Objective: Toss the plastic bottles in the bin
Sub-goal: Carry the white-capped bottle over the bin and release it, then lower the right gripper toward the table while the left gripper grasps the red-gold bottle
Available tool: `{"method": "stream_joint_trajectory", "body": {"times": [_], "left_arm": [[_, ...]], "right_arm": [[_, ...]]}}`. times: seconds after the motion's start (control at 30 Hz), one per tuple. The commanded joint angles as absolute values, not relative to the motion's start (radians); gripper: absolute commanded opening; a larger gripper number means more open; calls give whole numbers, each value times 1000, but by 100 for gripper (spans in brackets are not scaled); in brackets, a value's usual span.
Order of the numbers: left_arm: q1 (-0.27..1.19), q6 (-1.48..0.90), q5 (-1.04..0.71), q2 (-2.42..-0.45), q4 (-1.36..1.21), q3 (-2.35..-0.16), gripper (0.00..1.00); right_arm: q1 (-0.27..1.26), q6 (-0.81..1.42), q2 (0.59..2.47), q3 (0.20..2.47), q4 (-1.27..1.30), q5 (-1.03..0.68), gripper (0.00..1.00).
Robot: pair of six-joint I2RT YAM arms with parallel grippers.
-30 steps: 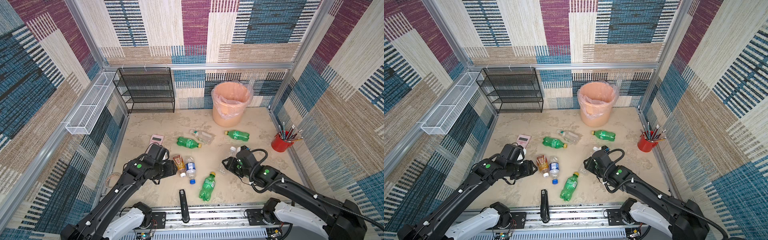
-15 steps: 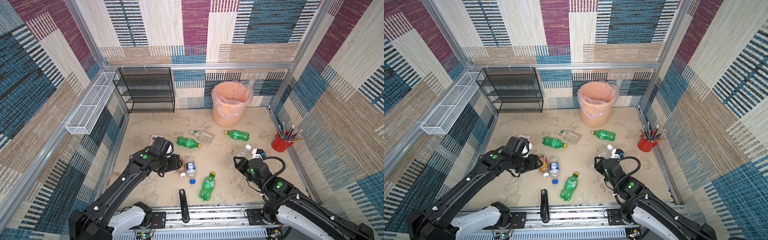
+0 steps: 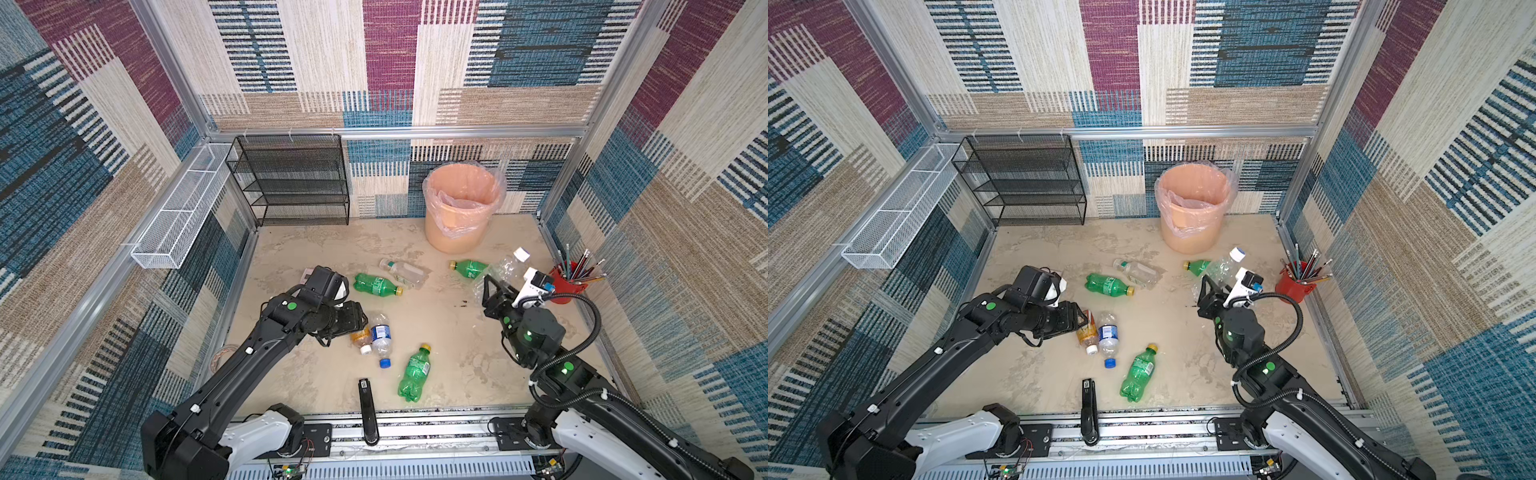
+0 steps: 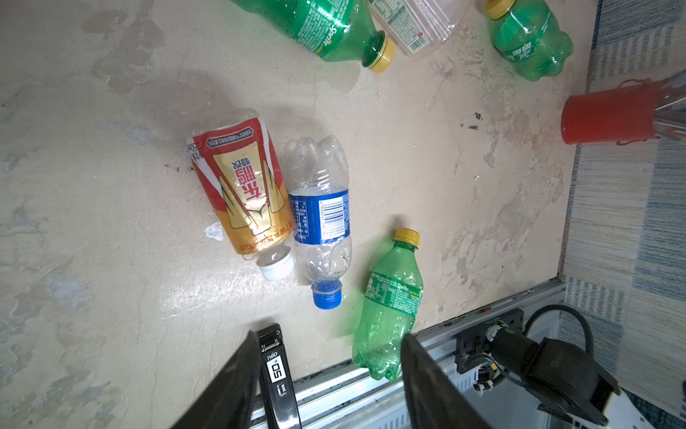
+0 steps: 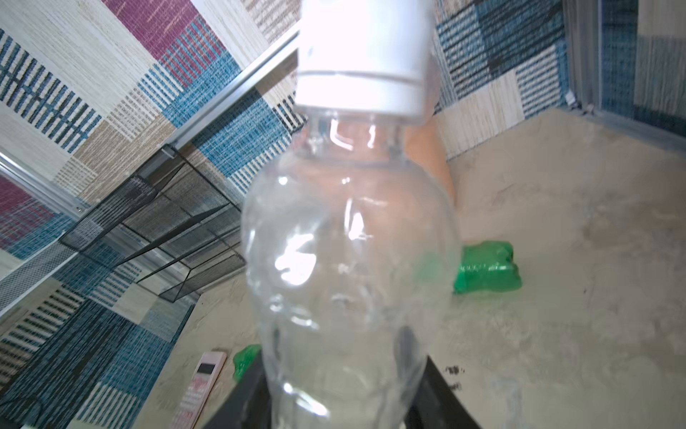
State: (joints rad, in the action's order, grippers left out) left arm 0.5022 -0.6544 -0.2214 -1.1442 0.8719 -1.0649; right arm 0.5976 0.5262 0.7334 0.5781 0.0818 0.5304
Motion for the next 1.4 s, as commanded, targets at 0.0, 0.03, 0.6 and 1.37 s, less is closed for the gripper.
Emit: {"method": "stream_joint_trajectory", "body": {"times": [0.0,0.03,0.6,1.37], "left_arm": [[502,-662,-211,-1153,863,-1094,62],[502,-666,-206,-1155,858,-1101,62],[500,-684,-148,-1085,829,-1054,62],[501,-766,-26,-1206,906,-1010,74]], "right_arm": [[453,392,886,739,269,357,43],[402,380,959,819,278,307,43],[266,263,1344,1761,-192,195,97],[492,908,987,753,-542,-72,78]]}}
